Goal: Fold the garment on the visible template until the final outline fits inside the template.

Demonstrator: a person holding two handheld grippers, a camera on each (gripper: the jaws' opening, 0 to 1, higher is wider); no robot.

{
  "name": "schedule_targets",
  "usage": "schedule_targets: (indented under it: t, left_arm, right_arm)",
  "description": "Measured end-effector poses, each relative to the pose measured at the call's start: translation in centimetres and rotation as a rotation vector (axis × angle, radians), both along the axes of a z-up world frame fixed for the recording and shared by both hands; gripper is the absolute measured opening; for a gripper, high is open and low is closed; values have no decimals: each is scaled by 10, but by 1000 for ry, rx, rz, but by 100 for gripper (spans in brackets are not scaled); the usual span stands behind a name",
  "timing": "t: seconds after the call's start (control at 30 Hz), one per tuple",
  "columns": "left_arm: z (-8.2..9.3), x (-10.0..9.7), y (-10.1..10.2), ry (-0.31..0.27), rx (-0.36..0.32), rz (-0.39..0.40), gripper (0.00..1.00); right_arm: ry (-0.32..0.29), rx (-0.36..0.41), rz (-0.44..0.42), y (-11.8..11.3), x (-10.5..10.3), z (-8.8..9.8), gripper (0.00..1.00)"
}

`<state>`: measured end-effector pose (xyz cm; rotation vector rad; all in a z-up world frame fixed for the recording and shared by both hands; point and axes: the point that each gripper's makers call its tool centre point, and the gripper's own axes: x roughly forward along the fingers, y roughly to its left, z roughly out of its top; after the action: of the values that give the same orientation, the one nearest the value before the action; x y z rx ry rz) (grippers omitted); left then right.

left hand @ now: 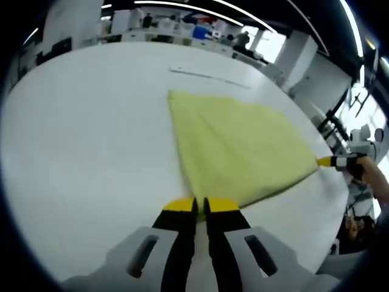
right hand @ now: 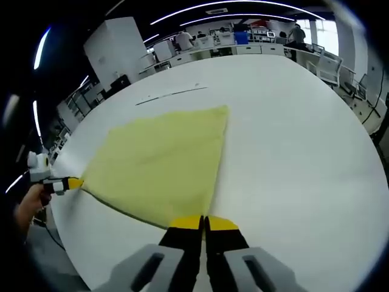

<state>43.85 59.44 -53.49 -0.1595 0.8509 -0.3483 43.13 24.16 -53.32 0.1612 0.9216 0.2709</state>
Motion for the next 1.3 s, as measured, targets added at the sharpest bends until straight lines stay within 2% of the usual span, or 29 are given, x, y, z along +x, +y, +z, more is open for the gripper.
schedule_targets:
  t: [0.1, 0.23, 0.3, 0.57, 0.9, 1.3]
  left_arm:
    - [2, -2, 0, -6, 27, -20, 0]
    - [1, -6, 6, -25, 113, -73, 0]
    - [2, -9, 6, -31, 123, -76, 0]
    - [1, -24, 12, -10, 117, -69, 0]
    - [-1, -43, 19, -3, 162, -107, 0]
    - [-2, -43, 19, -12, 177, -88, 0]
  right_arm:
    - [0, -10, 6, 0, -2, 1, 0]
    - [14, -6, 17, 2, -8, 0, 0]
    - [14, -13, 26, 4, -11, 0, 0]
    - [26, -20, 41, 7, -22, 1, 0]
    - [27, -26, 62, 11, -39, -1, 0]
    - [29, -39, 60, 14, -40, -5, 0]
